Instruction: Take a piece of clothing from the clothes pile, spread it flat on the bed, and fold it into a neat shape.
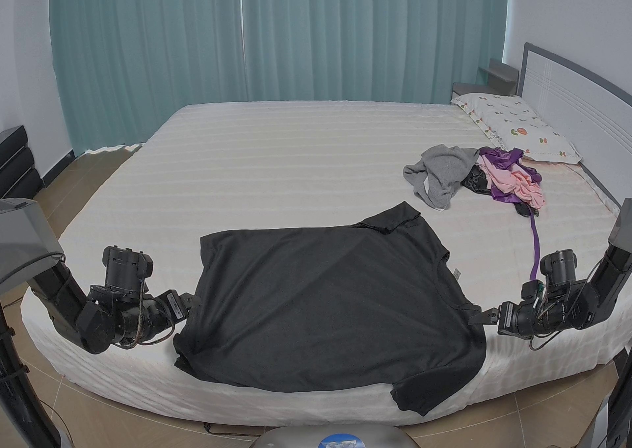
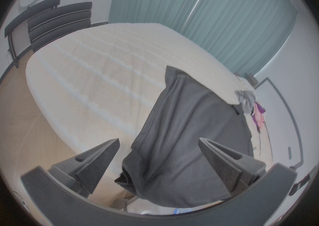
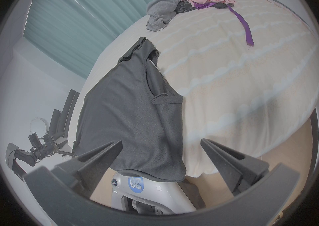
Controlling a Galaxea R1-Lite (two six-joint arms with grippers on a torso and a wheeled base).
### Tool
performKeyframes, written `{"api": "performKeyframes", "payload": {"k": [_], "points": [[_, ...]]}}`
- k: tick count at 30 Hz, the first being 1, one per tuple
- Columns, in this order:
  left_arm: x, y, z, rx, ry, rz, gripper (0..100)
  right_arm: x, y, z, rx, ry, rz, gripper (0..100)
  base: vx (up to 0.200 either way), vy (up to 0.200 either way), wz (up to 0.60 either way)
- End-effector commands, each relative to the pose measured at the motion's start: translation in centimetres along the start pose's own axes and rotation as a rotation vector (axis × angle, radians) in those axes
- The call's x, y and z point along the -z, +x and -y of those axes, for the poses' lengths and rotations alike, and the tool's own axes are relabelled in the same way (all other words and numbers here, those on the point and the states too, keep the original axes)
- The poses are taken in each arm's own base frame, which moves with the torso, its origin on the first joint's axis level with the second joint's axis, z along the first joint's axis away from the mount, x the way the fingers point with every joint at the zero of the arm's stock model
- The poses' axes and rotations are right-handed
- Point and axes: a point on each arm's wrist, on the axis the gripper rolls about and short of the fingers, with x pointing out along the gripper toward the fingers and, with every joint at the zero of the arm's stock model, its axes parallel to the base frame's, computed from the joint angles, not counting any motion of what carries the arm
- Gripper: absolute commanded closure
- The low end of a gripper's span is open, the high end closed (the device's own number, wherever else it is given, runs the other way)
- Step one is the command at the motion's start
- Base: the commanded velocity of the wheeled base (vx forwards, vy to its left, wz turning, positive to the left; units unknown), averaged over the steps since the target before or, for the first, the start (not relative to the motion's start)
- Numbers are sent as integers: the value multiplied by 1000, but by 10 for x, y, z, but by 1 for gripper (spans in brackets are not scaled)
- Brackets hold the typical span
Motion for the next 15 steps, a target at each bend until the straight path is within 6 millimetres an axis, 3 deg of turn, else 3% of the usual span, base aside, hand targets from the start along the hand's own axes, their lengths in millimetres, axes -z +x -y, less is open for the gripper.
{"api": "performKeyframes", "payload": {"k": [1,8,15], "points": [[-5,0,1,22,-44,28,0,0,0,0,-2,0,2,0,200,0,0],[-9,5,-2,21,-70,25,0,-1,0,0,-3,2,2,0,200,0,0],[-15,10,-6,58,-127,4,0,-2,2,-1,-8,26,8,0,0,0,0]]}}
